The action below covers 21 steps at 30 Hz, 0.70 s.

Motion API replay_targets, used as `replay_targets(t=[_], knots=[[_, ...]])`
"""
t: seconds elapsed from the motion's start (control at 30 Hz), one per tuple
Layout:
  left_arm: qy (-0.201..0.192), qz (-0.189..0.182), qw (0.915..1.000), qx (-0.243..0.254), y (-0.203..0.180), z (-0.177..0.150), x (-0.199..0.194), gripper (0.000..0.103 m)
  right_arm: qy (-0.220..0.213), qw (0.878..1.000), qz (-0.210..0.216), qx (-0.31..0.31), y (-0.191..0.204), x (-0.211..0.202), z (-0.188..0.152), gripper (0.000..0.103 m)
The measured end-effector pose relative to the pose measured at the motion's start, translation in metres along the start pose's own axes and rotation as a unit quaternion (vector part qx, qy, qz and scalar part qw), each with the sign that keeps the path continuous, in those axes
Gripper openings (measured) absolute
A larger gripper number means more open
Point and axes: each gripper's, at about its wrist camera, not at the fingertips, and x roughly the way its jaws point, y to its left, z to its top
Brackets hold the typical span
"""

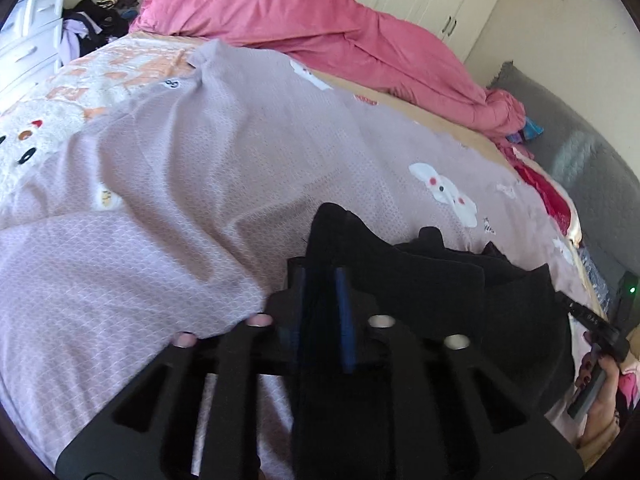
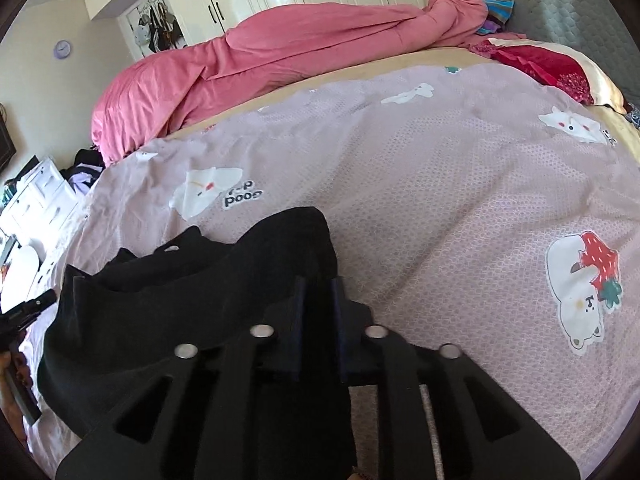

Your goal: Fold small clothes

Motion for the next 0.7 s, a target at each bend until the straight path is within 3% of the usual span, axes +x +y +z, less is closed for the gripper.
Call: replay_targets(t=[0.07,0.13,0.3,0.33,0.37,0.4,0.5,0.53,0.57,0.6,0.7], knots=[[0.006,0.002,0.9999,0.01,-0.006,0.002,0.004,0.035,-0.002,1.0,0.0,-0.004,0.002,0.0,0.0,0.042],[0.006,0.015,0.9997,0.021,-0.01,0.002,0.009,0.042,-0.005,1.0,-0.004,-0.009,0.003,0.001,0.001,0.043],[0.026,0.045,0.9967,0.062,-0.02,-0.004,0.025,0.042,-0.002,1.0,-0.002,-0.015,0.007,0.006,0.002,0.05],[0.027,0.051,0.9957,0.072,-0.022,-0.005,0.027,0.038,-0.002,1.0,-0.004,-0.018,0.008,0.007,0.002,0.05],[0.029,0.059,0.9944,0.083,-0.024,-0.008,0.029,0.02,0.0,1.0,-0.007,-0.022,0.009,0.009,0.001,0.05],[0.028,0.071,0.9919,0.101,-0.029,-0.011,0.031,0.013,0.003,1.0,-0.008,-0.024,0.01,0.011,0.001,0.05],[0.022,0.089,0.9861,0.139,-0.04,-0.016,0.03,0.009,0.008,0.999,-0.013,-0.03,0.012,0.016,0.0,0.05],[0.018,0.085,0.9868,0.137,-0.04,-0.014,0.028,0.008,0.012,0.999,-0.011,-0.031,0.011,0.018,-0.001,0.045],[0.012,0.074,0.9895,0.124,-0.038,-0.012,0.024,0.007,0.016,0.999,-0.01,-0.033,0.011,0.02,-0.001,0.023],[0.006,0.05,0.9941,0.096,-0.031,-0.008,0.018,0.007,0.017,0.999,-0.01,-0.032,0.011,0.02,-0.001,0.011],[-0.009,-0.043,0.999,-0.003,-0.003,0.006,0.0,0.007,0.007,1.0,0.014,-0.009,0.005,0.013,0.001,0.007]])
